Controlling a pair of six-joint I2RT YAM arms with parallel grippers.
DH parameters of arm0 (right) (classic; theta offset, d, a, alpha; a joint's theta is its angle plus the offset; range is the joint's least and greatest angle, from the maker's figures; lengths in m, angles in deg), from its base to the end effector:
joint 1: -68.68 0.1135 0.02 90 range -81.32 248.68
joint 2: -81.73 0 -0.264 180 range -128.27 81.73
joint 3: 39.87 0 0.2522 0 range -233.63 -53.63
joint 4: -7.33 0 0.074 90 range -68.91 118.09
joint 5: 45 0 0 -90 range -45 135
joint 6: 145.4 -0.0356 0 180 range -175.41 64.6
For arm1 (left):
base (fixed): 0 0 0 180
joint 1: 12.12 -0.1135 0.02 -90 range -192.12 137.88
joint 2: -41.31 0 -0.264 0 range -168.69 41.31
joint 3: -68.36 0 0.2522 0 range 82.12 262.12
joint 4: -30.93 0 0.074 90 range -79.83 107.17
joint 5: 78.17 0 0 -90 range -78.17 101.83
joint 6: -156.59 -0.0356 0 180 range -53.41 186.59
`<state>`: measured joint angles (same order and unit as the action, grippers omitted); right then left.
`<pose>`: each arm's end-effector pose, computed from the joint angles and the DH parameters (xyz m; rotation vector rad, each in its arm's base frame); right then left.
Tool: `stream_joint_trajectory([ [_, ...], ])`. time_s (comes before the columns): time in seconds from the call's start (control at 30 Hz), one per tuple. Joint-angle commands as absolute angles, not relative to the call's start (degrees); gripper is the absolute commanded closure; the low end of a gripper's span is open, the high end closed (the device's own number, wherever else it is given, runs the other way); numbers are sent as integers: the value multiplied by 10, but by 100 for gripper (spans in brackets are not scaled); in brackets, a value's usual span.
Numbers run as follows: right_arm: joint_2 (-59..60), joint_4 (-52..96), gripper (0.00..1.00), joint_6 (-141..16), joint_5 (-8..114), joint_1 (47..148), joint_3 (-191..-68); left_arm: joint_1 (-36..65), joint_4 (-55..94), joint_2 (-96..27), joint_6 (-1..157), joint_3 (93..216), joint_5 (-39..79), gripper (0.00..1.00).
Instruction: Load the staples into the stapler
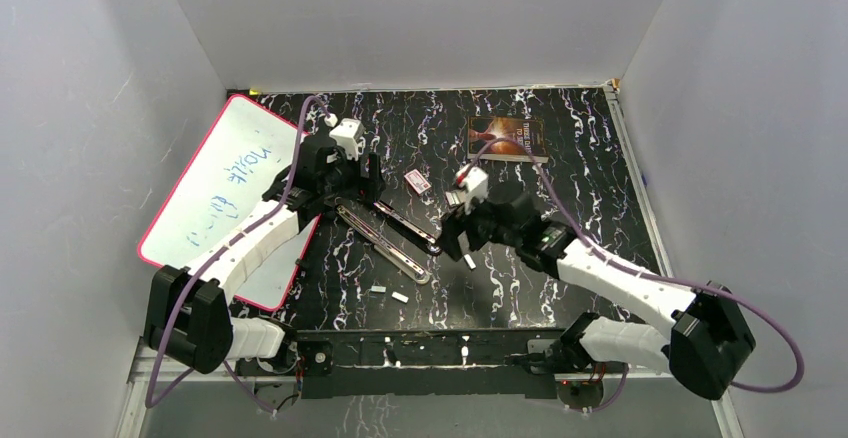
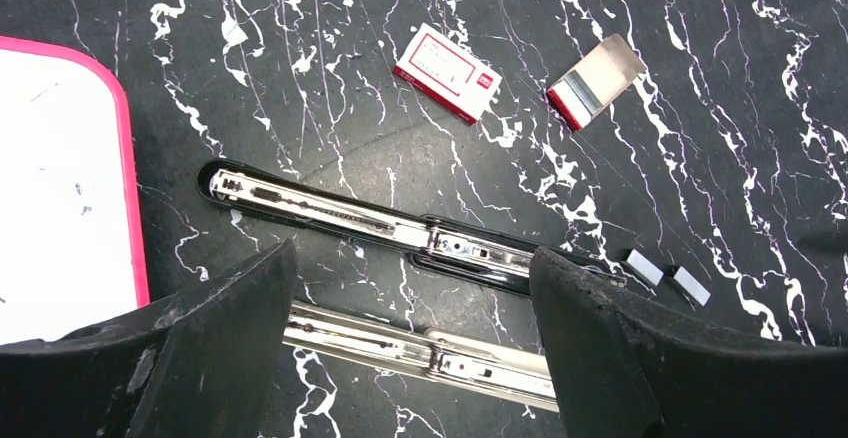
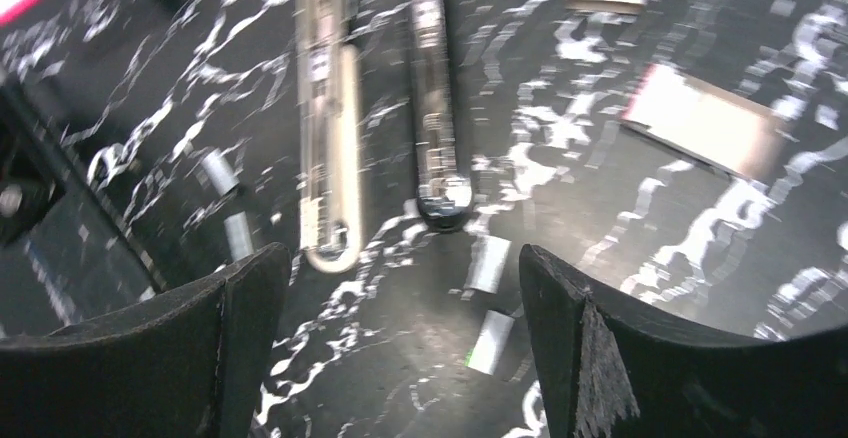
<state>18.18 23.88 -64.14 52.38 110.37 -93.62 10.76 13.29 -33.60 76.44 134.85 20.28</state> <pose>0.1828 0.1689 0.2584 -0.6742 1.9841 0.6758 0.2733 -0.1210 0.2835 0.3274 2.0318 -0.5073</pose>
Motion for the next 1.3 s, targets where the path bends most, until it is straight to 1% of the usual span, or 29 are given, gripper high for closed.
stream_joint_trajectory([
  [0.0,171,173,9,-590,481,1211,-926,100,141,-315,763,1346,192,15],
  [0.1,156,130,10,-562,462,1290,-902,98,145,-311,763,1341,190,15],
  [0.23,135,80,12,-528,408,1392,-870,93,147,-311,764,1339,190,15],
  [0.33,127,22,13,-533,401,1425,-832,92,148,-314,766,1338,194,15],
  [0.4,127,-29,14,-541,404,1435,-805,91,148,-315,766,1339,198,15],
  [0.67,117,-152,16,-551,360,1460,-731,89,149,-318,769,1339,207,15],
  [0.9,71,-284,18,-581,322,1461,-670,86,150,-317,771,1339,214,15],
  [1.07,34,-326,19,-577,310,1462,-664,82,152,-317,773,1339,219,15],
  [1.27,2,-336,20,-564,315,1462,-662,76,154,-318,775,1338,228,15],
])
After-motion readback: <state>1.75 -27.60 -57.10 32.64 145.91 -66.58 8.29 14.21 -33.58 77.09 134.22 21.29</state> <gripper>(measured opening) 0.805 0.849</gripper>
